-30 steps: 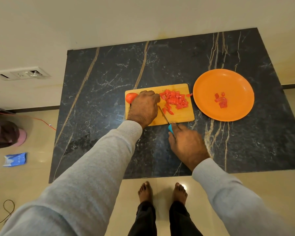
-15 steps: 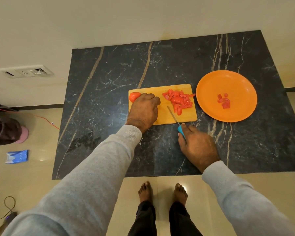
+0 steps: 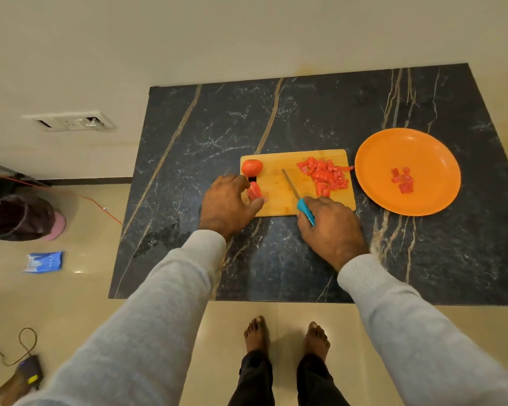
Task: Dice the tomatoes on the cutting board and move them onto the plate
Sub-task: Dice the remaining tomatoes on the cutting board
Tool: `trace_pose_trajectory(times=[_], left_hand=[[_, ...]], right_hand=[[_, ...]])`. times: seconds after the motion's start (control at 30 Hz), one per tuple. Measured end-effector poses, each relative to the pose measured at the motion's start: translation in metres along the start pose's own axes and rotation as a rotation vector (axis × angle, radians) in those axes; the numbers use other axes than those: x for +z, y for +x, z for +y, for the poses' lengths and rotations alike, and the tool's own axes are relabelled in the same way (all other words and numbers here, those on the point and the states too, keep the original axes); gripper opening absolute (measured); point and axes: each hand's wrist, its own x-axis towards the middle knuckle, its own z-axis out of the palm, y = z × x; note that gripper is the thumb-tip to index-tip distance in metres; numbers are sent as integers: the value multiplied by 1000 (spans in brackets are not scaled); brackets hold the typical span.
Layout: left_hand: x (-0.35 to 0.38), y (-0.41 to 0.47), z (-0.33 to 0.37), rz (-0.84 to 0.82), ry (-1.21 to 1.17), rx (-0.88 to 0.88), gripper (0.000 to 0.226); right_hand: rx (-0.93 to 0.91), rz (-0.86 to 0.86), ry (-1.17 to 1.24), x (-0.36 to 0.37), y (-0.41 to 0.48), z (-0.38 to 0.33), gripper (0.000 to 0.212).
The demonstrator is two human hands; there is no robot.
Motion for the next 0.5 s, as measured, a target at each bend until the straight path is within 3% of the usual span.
trace_pose_trajectory(times=[0.1,0.23,0.4,0.5], left_hand=[[5,-2,8,-22,-40,-109,62],[7,-1,15,-66,-114,-120,67],[3,7,24,-148,-145,-137,48],[7,11,39,-160,-304,-116,39]], right_hand=[[8,5,-6,0,0,-2,36],[23,20,-22,-1,-3,3,35],[61,47,17,-4,-7,9,34],[85,62,36,-7,-10,14,37]])
